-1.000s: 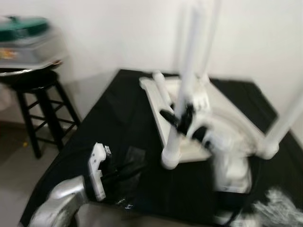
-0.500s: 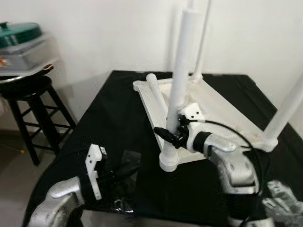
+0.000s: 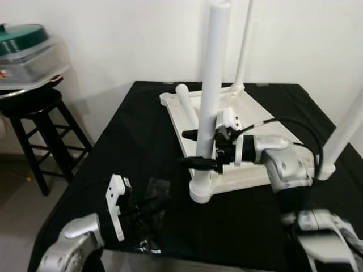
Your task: Building children table
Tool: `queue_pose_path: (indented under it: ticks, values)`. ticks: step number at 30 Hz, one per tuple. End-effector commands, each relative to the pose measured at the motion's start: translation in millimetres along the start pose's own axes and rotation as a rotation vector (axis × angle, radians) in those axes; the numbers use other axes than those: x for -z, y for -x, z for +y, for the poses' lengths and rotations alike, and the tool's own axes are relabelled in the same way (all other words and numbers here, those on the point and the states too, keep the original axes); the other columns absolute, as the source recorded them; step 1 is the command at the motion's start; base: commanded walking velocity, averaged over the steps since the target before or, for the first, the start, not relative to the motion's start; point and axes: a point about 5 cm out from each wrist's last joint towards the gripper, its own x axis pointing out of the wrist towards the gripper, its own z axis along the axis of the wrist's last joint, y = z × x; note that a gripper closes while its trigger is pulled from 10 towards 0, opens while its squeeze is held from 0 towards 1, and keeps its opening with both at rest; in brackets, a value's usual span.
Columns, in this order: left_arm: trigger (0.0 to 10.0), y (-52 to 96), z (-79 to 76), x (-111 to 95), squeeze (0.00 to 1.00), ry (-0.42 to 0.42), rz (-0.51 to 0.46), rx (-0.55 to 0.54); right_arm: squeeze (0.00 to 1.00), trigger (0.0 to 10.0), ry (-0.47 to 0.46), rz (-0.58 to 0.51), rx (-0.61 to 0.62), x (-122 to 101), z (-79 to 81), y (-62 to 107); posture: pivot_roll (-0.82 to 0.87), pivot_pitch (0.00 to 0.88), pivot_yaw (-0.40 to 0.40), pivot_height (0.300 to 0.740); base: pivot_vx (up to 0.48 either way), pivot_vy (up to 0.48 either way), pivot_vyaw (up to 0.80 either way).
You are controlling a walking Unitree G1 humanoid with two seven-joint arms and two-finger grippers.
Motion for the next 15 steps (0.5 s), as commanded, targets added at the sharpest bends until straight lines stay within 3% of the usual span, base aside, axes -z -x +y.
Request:
queue_pose_path:
  ticks: [1, 2, 6, 13, 15]
  values:
    - [10.0, -0.2, -2.1, 0, 0.0, -0.004, 0.003, 0.002, 0.0, 9.6, 0.002, 0.003, -0.032, 1, 1.3, -7.6, 0.02, 0.0, -0.035, 0.74, 0.0, 0.0, 0.0]
    - [10.0, -0.2, -3.7, 1, 0.0, -0.001, 0.003, 0.004, 0.0, 0.0, -0.031, 0.001, -0.051, -1, -2.7, -9.3, 0.03, 0.0, -0.038, 0.74, 0.0, 0.0, 0.0]
    - [10.0, -1.1, -5.8, 1, 0.0, 0.006, 0.003, 0.011, 0.0, 0.0, -0.088, 0.008, -0.094, 0, -5.5, -6.8, 0.02, 0.0, -0.044, 0.74, 0.0, 0.0, 0.0]
    - [10.0, -2.5, -6.3, 0, 0.0, 0.006, -0.001, 0.012, 0.0, 0.0, -0.059, 0.013, -0.12, 9, -4.7, 0.4, 0.01, 0.0, -0.045, 0.74, 0.0, 0.0, 0.0]
    - [10.0, -2.7, -6.6, 0, 0.0, 0.006, -0.004, 0.013, 0.0, 0.0, -0.04, 0.049, -0.052, 23, -1.3, 5.3, 0.0, 0.0, -0.047, 0.74, 0.0, 0.0, 0.0]
